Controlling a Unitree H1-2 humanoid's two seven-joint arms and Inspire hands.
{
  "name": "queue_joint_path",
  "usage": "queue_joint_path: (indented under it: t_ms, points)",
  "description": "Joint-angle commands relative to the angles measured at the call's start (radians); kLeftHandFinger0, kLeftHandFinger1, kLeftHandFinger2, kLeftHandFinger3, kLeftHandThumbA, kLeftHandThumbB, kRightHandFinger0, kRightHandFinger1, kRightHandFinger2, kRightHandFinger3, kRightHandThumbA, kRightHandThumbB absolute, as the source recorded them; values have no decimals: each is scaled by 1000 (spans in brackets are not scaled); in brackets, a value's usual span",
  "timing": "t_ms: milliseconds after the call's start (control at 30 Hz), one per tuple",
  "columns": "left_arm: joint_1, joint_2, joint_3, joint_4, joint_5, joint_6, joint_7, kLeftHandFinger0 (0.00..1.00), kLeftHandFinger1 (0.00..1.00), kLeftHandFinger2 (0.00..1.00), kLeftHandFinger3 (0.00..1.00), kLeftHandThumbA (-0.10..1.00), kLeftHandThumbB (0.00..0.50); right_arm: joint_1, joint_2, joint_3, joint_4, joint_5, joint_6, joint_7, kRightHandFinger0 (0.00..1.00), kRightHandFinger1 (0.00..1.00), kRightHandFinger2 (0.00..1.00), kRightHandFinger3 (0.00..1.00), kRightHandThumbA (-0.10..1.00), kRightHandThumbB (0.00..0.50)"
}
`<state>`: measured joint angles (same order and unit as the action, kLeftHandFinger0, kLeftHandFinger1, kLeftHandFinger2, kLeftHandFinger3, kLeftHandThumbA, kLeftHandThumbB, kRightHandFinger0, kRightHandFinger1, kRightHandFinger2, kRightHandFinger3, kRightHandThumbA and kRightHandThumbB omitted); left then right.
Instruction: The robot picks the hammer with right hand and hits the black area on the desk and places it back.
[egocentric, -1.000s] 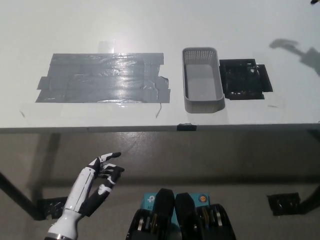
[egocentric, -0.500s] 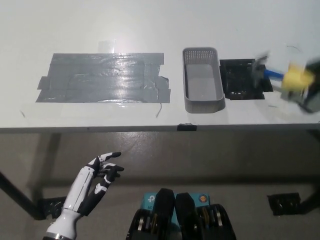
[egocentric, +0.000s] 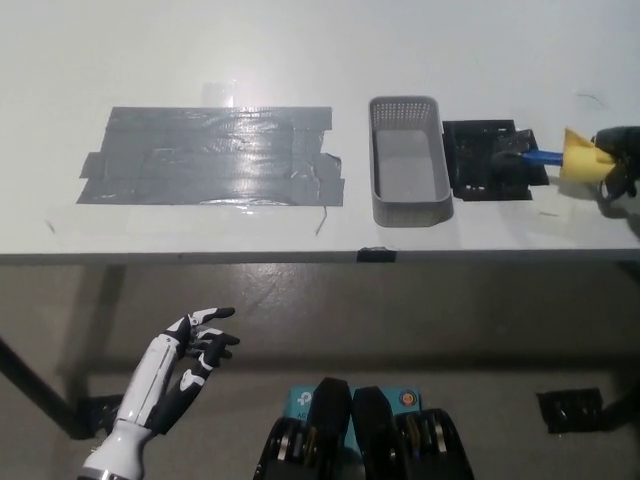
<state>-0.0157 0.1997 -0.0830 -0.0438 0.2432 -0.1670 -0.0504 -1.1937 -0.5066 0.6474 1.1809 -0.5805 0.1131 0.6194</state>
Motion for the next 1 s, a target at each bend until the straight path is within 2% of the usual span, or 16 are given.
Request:
queue_joint_path:
  t_ms: [0,33,67,133,200,267,300,333,367,400,433,467,500,600,700,967]
  points:
    - [2,13,9,-29,-12,-26,-3,488,506,551,735,952,39,-51,-48,-13,-27,-17,-4,13,0,109,354,493,-100,144]
    - [2,13,9,-29,-15,-24,-5,491,505,551,736,958,47,-62,-51,-52,-33,18,13,11,0,177,427,576,-100,141]
    - [2,13,9,-29,-16,-24,-6,492,504,551,736,959,47,-67,-54,-68,-44,28,27,13,0,233,496,572,-100,125]
    - [4,11,10,-30,-9,-25,-1,488,502,551,736,961,40,-81,-49,-162,-60,94,61,-21,2,420,762,467,-100,113]
    - [4,10,10,-30,-9,-23,0,482,499,550,735,958,37,-85,-30,-273,-42,163,88,-70,89,629,1000,305,-100,128]
    - [5,11,9,-30,-10,-29,-2,478,497,550,735,954,25,-70,-8,-341,-44,173,94,-146,123,641,1000,426,-100,148]
    - [4,11,9,-31,-13,-27,-4,478,497,550,736,952,25,-56,6,-376,-48,175,88,-213,205,713,1000,691,-100,159]
    - [3,10,9,-34,-12,-22,-4,478,497,549,736,954,34,-46,35,-429,-27,195,87,-327,206,600,872,1000,-3,152]
    - [0,9,8,-34,-11,-20,-5,479,497,549,737,955,35,-43,45,-453,-18,204,84,-359,311,635,918,1000,179,169]
    - [0,9,7,-35,-10,-17,-6,480,497,549,737,957,39,-34,63,-499,-6,242,76,-380,506,829,1000,1000,485,160]
    - [0,9,7,-36,-11,-17,-6,481,498,549,737,958,41,-21,74,-543,-2,291,67,-353,739,1000,1000,1000,709,189]
    - [1,10,7,-38,-11,-16,-7,480,498,551,738,963,47,-5,84,-575,-6,309,68,-329,943,1000,1000,1000,882,242]
    - [1,10,8,-38,-11,-16,-8,480,498,552,737,965,48,5,93,-597,-10,315,81,-326,1000,1000,1000,1000,918,255]
    - [0,11,9,-35,-12,-20,-9,488,490,545,737,980,58,32,120,-659,15,333,53,-324,1000,1000,1000,1000,995,315]
    - [-3,11,11,-39,-12,-21,-8,481,484,543,736,980,52,39,135,-694,31,338,12,-355,1000,1000,1000,1000,1000,350]
    - [-4,9,11,-34,-11,-25,-7,475,482,538,744,969,60,61,142,-687,11,323,-65,-481,1000,1000,1000,1000,1000,380]
